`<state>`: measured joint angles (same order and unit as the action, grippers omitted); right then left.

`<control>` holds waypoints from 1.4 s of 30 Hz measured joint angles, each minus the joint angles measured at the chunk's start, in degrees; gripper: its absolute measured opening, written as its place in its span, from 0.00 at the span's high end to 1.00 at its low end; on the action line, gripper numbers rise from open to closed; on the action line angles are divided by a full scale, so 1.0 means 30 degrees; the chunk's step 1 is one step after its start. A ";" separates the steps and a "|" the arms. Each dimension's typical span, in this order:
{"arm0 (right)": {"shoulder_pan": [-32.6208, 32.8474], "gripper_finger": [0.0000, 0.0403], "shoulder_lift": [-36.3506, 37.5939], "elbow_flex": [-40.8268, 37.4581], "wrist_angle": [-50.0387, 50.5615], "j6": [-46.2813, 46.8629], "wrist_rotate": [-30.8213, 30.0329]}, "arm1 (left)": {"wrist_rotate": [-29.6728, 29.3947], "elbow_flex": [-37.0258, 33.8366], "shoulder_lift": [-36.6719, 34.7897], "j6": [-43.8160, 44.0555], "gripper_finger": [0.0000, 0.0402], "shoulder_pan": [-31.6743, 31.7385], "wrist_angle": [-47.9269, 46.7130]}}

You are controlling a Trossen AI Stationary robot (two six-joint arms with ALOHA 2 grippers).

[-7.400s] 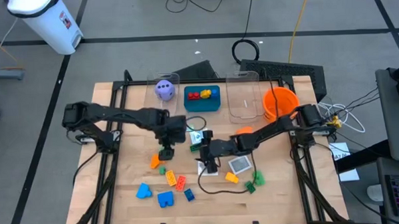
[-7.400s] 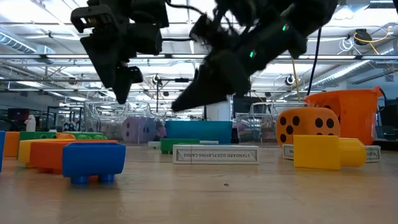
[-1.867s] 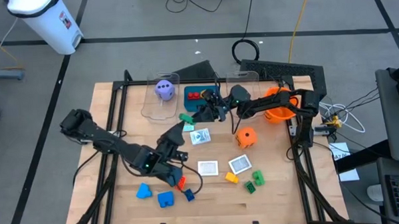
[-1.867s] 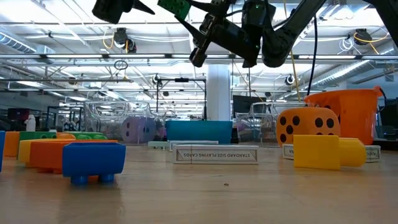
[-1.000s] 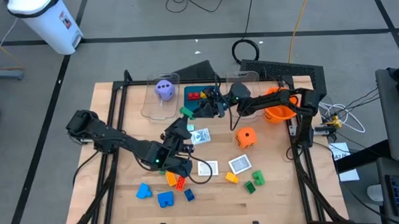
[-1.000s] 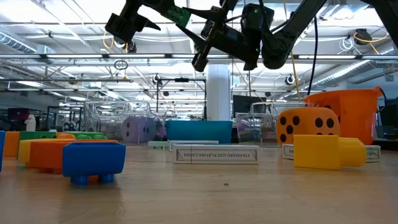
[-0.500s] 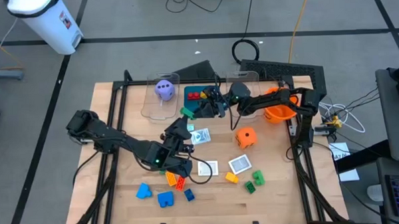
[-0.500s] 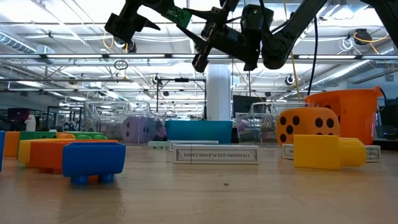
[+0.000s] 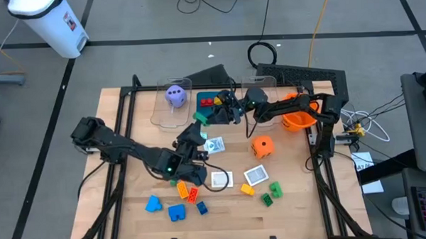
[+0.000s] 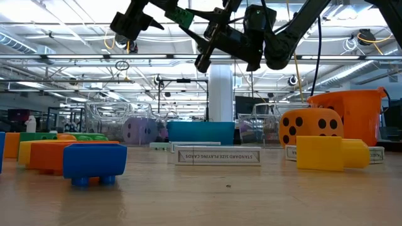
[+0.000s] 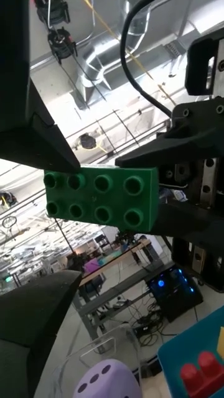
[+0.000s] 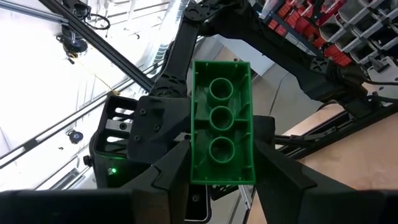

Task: Pick & Place Toys
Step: Put the green game piece into the blue bin

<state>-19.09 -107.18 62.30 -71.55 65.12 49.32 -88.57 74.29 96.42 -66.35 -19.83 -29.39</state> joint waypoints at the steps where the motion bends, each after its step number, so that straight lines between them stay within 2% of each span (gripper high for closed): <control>1: 0.0000 0.66 0.0001 0.0001 -0.0002 0.0001 -0.0007 | 0.0006 0.0096 0.0000 0.0000 0.31 0.0079 0.0015; 6: 0.0221 0.65 -0.0021 -0.0014 0.0260 -0.0287 0.0685 | -0.0080 0.0700 -0.0022 0.0296 0.31 0.0658 0.0074; 10: 0.0228 0.66 -0.0014 -0.0007 0.0277 -0.0904 0.0146 | -0.0120 0.1453 -0.0064 0.0801 0.31 0.0605 -0.0007; 21: 0.0297 0.66 0.0001 0.0001 -0.0521 -0.0644 0.0231 | 0.1315 0.1868 -0.1093 0.1669 0.31 0.0505 -0.0168; 27: 0.0430 0.66 -0.0007 0.0001 -0.0546 -0.1110 0.0220 | 0.3865 0.1861 -0.1184 0.5372 0.31 0.0617 -0.0259; 32: 0.0415 0.66 -0.0007 0.0001 -0.0692 -0.1555 0.0703 | 0.5107 0.1846 -0.1963 0.8738 0.31 0.0617 -0.0934; 34: 0.0415 0.66 -0.0007 0.0001 -0.0699 -0.1776 0.1134 | 0.6445 0.1846 -0.2606 1.0258 0.31 0.0617 -0.1543; 37: 0.0415 0.66 -0.0007 0.0001 -0.0663 -0.2090 0.1373 | 0.9845 0.1846 -0.4005 1.3006 0.31 0.0670 -0.2844; 42: 0.0408 0.66 -0.0042 -0.0013 -0.0075 -0.2603 0.1528 | 1.7562 0.1846 -0.6403 1.6925 0.31 0.1649 -0.3949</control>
<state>-17.87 -107.30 62.26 -71.77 57.31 53.90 -35.89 79.83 77.21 -15.57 -14.88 -41.23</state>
